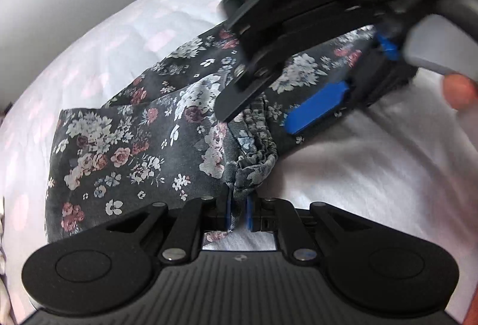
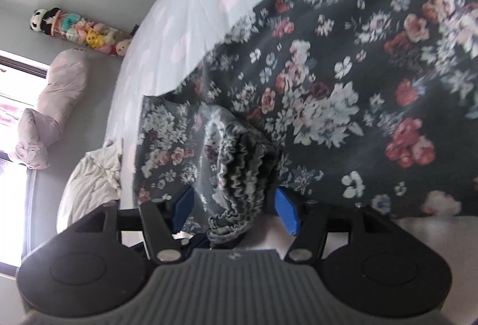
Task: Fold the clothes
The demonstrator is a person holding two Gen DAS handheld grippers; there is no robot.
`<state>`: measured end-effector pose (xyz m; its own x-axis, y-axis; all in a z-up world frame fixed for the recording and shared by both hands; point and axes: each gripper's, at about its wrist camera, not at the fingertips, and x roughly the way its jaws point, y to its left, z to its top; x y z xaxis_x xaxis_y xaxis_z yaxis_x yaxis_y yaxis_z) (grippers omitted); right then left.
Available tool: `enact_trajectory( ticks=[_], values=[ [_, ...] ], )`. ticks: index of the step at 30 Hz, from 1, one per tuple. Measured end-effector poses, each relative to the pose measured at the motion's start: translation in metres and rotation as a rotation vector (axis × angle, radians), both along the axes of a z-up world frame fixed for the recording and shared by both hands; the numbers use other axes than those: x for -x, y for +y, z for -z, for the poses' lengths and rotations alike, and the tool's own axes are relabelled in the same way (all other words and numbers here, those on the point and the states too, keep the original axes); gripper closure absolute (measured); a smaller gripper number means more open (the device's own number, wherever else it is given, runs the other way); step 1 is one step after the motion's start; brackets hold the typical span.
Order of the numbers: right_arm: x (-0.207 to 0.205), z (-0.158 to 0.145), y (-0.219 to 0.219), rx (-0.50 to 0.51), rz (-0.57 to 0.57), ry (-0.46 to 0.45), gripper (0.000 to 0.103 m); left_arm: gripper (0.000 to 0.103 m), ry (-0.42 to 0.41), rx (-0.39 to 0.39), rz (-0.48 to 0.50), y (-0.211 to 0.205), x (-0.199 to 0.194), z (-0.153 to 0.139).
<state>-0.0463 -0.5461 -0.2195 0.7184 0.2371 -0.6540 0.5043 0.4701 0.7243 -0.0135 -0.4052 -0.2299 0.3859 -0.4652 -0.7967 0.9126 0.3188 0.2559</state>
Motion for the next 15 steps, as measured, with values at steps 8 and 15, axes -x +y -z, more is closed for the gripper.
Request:
enact_trajectory(
  ticks=[8, 15],
  values=[
    [-0.013, 0.012, 0.006, 0.013, -0.008, 0.038, 0.045, 0.096, 0.017, 0.002, 0.008, -0.001, -0.003, 0.001],
    [-0.015, 0.02, 0.007, -0.004, 0.017, 0.028, 0.074, 0.096, 0.073, 0.045, -0.006, 0.005, -0.01, -0.005]
  ],
)
